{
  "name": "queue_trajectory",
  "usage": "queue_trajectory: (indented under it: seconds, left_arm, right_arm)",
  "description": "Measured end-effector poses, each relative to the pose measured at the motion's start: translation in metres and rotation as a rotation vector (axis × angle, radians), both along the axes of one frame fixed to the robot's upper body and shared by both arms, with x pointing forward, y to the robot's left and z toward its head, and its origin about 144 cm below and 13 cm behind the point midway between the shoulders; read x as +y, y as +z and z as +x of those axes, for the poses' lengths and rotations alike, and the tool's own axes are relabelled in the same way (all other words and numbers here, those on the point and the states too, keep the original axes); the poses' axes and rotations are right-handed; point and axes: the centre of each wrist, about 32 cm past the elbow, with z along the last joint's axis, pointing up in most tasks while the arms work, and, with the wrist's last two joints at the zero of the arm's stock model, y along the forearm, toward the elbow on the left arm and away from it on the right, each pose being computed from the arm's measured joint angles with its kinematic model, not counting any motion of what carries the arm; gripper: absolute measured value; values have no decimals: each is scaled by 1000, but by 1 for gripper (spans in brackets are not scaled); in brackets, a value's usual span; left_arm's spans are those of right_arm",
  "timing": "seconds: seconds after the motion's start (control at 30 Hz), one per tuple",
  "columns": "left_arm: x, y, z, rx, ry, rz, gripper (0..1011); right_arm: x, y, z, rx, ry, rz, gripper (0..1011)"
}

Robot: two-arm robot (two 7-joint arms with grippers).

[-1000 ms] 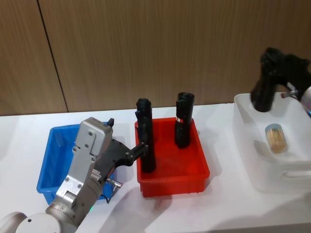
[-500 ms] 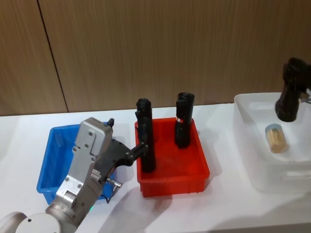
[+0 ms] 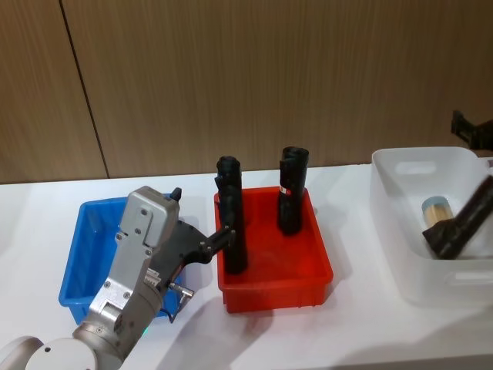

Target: Pick the cotton swabs from the blue box and place them into the white box.

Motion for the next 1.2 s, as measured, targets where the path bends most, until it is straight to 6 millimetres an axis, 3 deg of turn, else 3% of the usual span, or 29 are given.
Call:
queue_trajectory:
  seconds: [0.23,1.2]
  left_arm:
    - [0,0,0,0,0,0,1000]
    - [0,0,0,0,0,0,1000]
  right_arm:
    - [-1,1,-4,-9,-2,-2,999]
    - [4,6,-16,-64,39,3,1002]
